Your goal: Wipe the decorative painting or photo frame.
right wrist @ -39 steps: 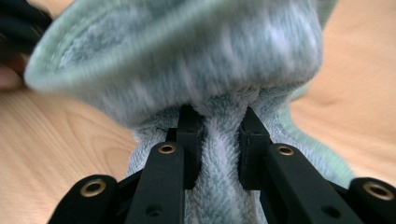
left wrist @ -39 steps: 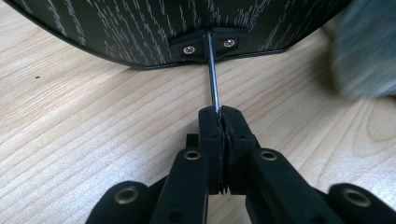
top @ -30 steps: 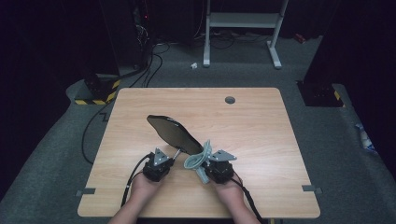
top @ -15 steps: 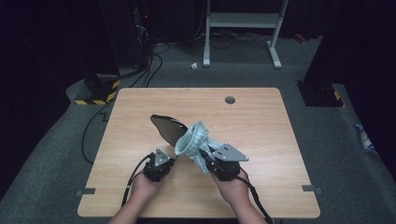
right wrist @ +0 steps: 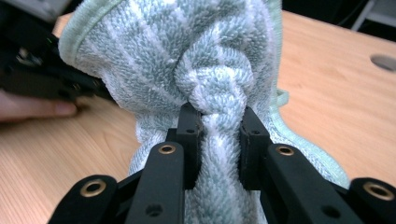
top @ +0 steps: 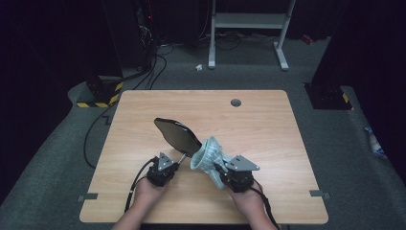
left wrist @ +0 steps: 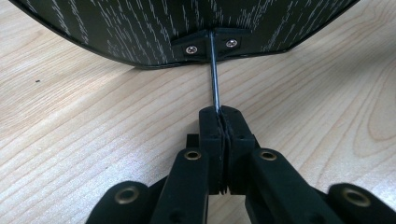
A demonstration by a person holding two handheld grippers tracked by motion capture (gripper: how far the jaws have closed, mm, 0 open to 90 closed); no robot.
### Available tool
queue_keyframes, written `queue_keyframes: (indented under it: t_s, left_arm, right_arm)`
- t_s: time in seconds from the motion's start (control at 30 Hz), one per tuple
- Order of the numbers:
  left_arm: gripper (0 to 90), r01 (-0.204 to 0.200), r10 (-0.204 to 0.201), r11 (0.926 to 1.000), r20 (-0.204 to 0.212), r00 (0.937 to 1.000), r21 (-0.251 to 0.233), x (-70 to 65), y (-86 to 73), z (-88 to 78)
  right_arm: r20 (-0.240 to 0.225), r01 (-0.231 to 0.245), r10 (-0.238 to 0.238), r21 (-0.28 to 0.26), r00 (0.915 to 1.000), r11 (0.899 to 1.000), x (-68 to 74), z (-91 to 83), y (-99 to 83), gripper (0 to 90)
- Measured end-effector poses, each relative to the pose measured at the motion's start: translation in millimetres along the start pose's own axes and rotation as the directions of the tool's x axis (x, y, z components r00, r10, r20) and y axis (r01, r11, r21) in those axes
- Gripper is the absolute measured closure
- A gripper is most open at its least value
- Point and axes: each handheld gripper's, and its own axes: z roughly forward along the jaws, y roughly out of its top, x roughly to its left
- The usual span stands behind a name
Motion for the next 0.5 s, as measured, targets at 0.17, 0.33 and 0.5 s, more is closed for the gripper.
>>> queue_keyframes:
  t_s: [0.17, 0.33, 0.5]
  left_arm:
    - [87.5, -0.002, 0.002, 1.0000, -0.002, 1.0000, 0.001, 0.2, 0.0, -0.2]
    - [86.5, -0.001, 0.001, 1.0000, -0.004, 1.0000, 0.000, -0.2, 0.0, -0.2]
    - [78.8, 0.037, -0.037, 0.9993, 0.003, 0.9993, -0.001, 2.3, -0.6, -0.3]
  right_arm:
    - [0.050, -0.047, 0.048, -0.026, 0.9976, 0.999, -18.4, -15.9, -11.4, 74.3]
    - [0.124, -0.088, 0.092, -0.037, 0.9880, 0.995, -44.7, -30.0, -19.5, 74.1]
    - [0.207, -0.122, 0.124, -0.026, 0.9704, 0.992, -75.0, -40.7, -27.7, 74.0]
